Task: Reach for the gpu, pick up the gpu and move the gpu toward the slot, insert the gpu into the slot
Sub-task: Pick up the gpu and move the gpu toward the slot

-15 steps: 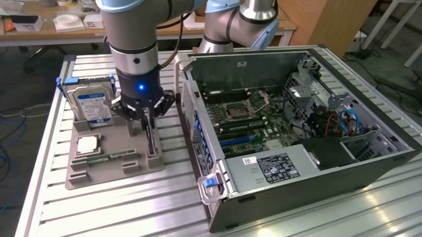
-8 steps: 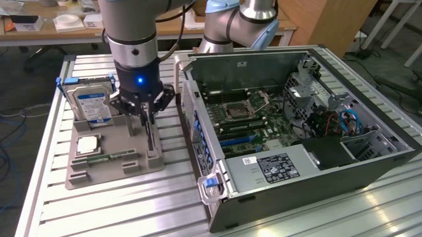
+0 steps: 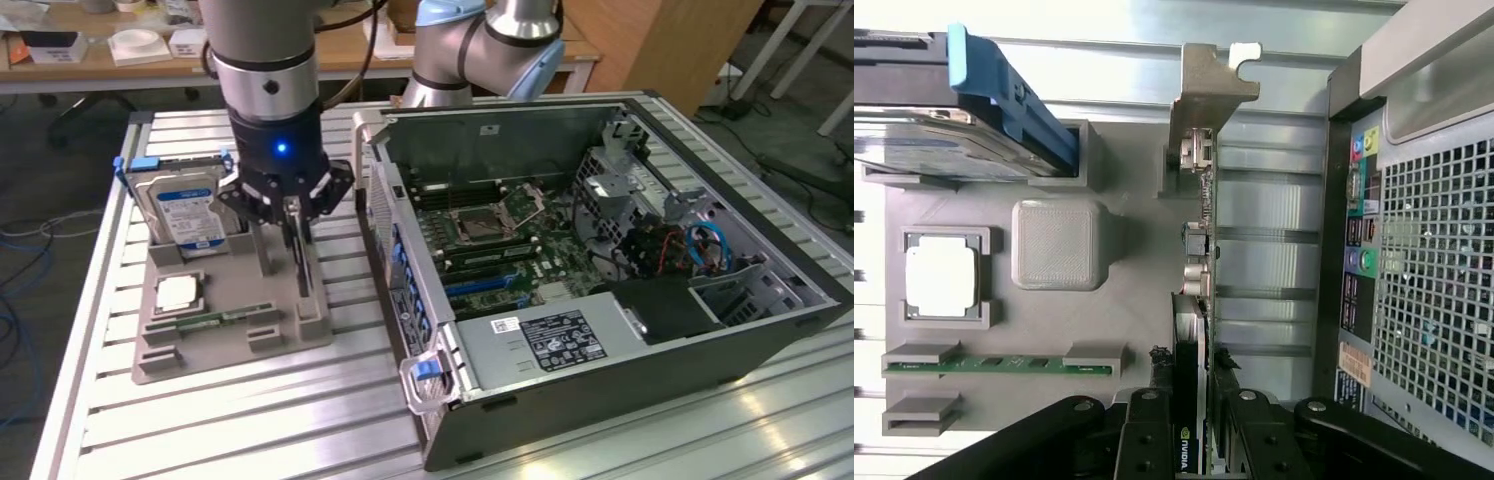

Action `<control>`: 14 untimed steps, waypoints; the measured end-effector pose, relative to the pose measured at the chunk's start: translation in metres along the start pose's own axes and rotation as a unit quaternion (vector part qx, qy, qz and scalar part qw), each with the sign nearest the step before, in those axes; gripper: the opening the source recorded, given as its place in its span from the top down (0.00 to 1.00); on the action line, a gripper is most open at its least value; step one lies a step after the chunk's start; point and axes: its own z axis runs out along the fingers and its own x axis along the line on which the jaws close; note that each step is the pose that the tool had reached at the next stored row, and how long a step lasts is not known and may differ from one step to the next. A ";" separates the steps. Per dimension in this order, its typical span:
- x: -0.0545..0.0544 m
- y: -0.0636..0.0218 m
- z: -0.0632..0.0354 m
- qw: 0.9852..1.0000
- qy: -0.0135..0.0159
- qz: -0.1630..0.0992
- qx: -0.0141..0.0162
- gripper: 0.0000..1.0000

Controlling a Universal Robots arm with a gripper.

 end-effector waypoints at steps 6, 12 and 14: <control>0.000 0.0004 -0.0096 1.000 0.000 0.000 0.000 0.74; 0.000 0.0006 -0.0166 1.000 0.000 0.000 0.000 0.74; 0.000 0.0007 -0.0184 1.000 0.000 0.000 0.000 0.74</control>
